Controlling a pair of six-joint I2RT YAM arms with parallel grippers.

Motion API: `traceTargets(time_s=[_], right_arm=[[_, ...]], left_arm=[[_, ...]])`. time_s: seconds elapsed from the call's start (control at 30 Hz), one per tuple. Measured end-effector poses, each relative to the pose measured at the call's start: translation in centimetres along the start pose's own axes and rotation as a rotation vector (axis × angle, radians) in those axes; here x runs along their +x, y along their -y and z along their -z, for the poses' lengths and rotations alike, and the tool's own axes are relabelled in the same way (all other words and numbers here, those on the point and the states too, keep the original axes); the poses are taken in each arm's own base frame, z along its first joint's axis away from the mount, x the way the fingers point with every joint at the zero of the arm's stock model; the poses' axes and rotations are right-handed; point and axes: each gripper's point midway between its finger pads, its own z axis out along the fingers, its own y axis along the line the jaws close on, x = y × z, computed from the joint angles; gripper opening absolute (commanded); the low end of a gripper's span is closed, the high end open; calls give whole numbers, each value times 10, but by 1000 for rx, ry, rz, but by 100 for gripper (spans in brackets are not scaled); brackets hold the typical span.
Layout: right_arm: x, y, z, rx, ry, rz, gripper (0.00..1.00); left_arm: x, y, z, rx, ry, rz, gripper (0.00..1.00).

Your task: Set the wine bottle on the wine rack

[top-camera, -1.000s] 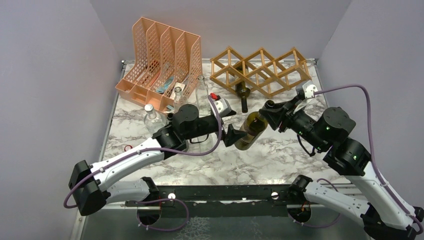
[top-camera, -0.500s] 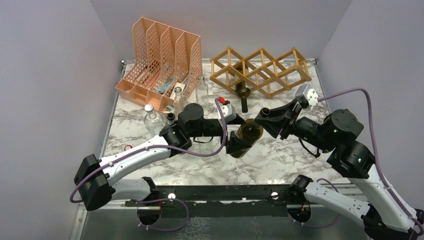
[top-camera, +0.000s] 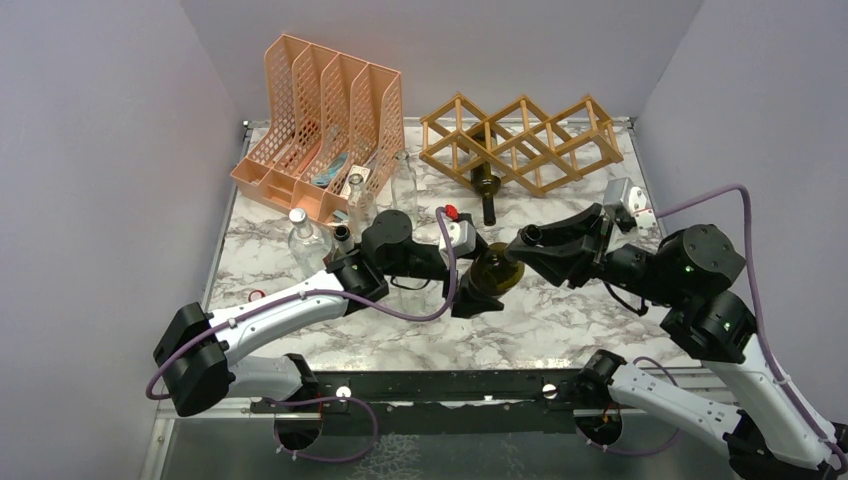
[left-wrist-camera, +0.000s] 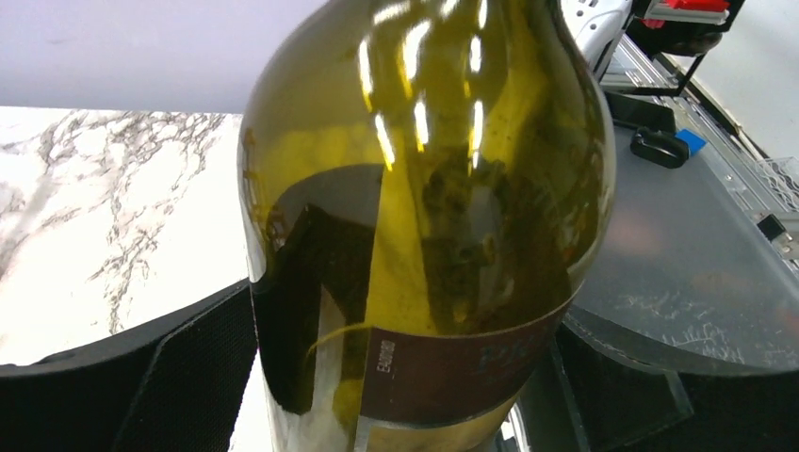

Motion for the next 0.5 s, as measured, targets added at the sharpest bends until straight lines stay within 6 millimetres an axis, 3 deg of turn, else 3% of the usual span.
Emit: traceTargets(time_s=[0.13,0.27,0.33,0.43,0.5], right_arm=[[-9,-5,5,-18,36,22,1],[-15,-5,7,-15,59,33,4],[-16,-5,7,-15,61,33,19],[-16,-5,7,-13,63,34,55],[-18,-6,9,-15,71,19,72]], left_arm=[[-4,3,-2,14,15,-19,71],[-11,4,-4,17,41,-71,30],[-12,3,-4,11,47,-83,1],[-13,0,-4,0,49,-100,0],[-15,-6,-5,-30,52,-127,0]])
